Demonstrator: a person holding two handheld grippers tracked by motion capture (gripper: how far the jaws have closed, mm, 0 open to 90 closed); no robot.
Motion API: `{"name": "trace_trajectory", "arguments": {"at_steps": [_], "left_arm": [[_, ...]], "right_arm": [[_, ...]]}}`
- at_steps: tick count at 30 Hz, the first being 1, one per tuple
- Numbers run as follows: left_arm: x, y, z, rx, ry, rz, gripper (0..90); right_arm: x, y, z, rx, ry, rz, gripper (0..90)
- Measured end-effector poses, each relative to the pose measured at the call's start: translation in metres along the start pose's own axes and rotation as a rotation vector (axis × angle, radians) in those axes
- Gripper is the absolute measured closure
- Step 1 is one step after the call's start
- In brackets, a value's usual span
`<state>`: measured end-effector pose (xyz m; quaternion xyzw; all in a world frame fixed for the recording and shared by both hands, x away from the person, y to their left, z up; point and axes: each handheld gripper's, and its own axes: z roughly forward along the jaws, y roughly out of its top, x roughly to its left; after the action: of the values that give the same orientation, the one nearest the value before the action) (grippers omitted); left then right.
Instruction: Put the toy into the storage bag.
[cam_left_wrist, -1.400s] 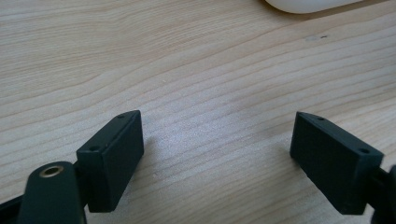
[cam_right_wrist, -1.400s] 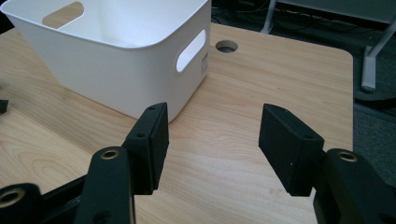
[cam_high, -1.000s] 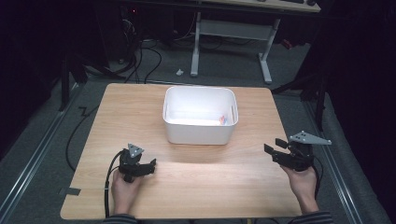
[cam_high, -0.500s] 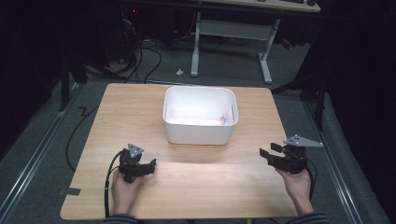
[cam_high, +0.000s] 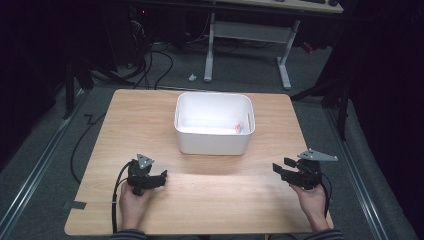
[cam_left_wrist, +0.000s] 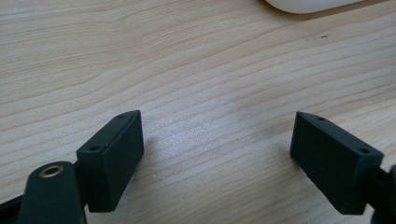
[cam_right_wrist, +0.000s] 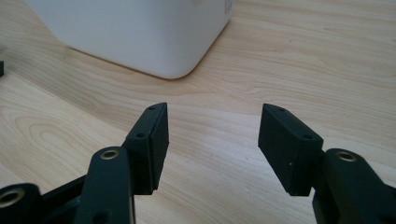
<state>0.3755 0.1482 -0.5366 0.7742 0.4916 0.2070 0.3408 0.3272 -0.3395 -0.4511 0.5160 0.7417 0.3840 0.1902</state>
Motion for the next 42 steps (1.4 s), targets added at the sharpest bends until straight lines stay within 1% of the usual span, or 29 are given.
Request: {"name": "trace_trajectory", "arguments": {"at_steps": [3, 7, 11, 16, 18, 24, 30, 34, 36, 38, 42], "left_arm": [[0.000, 0.000, 0.000, 0.000, 0.000, 0.000, 17.8], [0.000, 0.000, 0.000, 0.000, 0.000, 0.000, 17.8], [0.000, 0.000, 0.000, 0.000, 0.000, 0.000, 17.8], [0.000, 0.000, 0.000, 0.000, 0.000, 0.000, 17.8], [0.000, 0.000, 0.000, 0.000, 0.000, 0.000, 17.7], [0.000, 0.000, 0.000, 0.000, 0.000, 0.000, 17.8], [0.000, 0.000, 0.000, 0.000, 0.000, 0.000, 17.8], [0.000, 0.000, 0.000, 0.000, 0.000, 0.000, 17.8], [0.000, 0.000, 0.000, 0.000, 0.000, 0.000, 17.8], [0.000, 0.000, 0.000, 0.000, 0.000, 0.000, 17.8], [0.000, 0.000, 0.000, 0.000, 0.000, 0.000, 17.8]], "right_arm": [[0.002, -0.002, 0.005, 0.007, -0.004, -0.010, 43.3], [0.003, -0.004, 0.013, 0.019, -0.001, -0.009, 43.3], [0.005, -0.006, 0.019, 0.028, -0.001, 0.003, 43.3], [0.006, -0.009, 0.028, 0.036, -0.006, -0.006, 43.2], [0.006, -0.010, 0.032, 0.041, -0.005, -0.002, 43.1], [0.006, -0.016, 0.044, 0.063, -0.022, 0.004, 43.1], [0.006, -0.021, 0.053, 0.082, -0.032, -0.005, 43.0], [0.007, -0.023, 0.058, 0.082, -0.050, -0.008, 43.1], [0.006, -0.024, 0.061, 0.087, -0.046, -0.001, 43.0], [0.006, -0.026, 0.063, 0.088, -0.061, -0.009, 43.0], [0.006, -0.029, 0.068, 0.093, -0.075, -0.006, 42.8]]}}
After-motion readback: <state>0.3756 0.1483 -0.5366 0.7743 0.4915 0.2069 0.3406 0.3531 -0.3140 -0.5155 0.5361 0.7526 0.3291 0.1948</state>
